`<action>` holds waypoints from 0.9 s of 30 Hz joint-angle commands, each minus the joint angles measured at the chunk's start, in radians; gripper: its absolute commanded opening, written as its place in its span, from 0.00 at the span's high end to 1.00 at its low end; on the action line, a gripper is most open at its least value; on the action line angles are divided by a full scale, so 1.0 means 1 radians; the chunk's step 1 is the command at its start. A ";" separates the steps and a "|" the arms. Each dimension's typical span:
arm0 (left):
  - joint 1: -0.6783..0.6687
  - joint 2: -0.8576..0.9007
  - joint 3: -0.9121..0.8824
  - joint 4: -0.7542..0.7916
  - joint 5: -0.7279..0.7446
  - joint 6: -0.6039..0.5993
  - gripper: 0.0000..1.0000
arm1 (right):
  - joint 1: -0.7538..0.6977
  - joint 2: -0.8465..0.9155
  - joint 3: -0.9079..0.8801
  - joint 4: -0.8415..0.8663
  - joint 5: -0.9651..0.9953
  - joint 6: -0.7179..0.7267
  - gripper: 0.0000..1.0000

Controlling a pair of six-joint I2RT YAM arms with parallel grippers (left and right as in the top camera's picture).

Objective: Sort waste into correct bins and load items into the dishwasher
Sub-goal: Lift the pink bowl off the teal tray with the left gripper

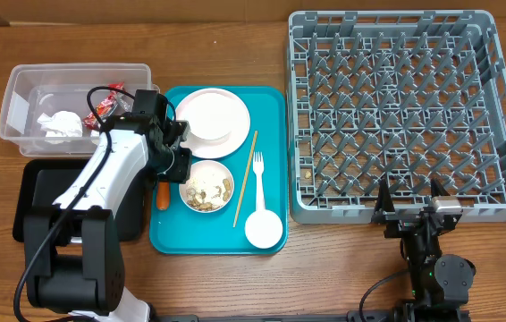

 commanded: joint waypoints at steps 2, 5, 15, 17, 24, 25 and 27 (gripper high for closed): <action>-0.002 0.006 0.018 0.004 -0.005 0.033 0.62 | -0.005 -0.011 -0.011 0.002 0.012 -0.004 0.00; -0.002 0.007 0.018 0.005 -0.005 0.033 0.66 | -0.005 -0.011 -0.011 0.002 0.012 -0.004 0.00; -0.004 0.050 -0.002 0.035 0.020 0.034 0.67 | -0.005 -0.011 -0.011 0.002 0.012 -0.004 0.00; -0.004 0.068 -0.002 0.038 0.020 0.034 0.67 | -0.005 -0.011 -0.011 0.002 0.012 -0.004 0.00; -0.004 0.097 -0.002 0.065 0.021 0.029 0.75 | -0.005 -0.011 -0.011 0.002 0.012 -0.003 0.00; -0.004 0.097 -0.002 0.069 0.023 0.029 0.79 | -0.005 -0.011 -0.011 0.002 0.012 -0.004 0.00; -0.004 0.097 -0.002 0.073 0.033 0.029 0.80 | -0.005 -0.011 -0.011 0.002 0.012 -0.004 0.00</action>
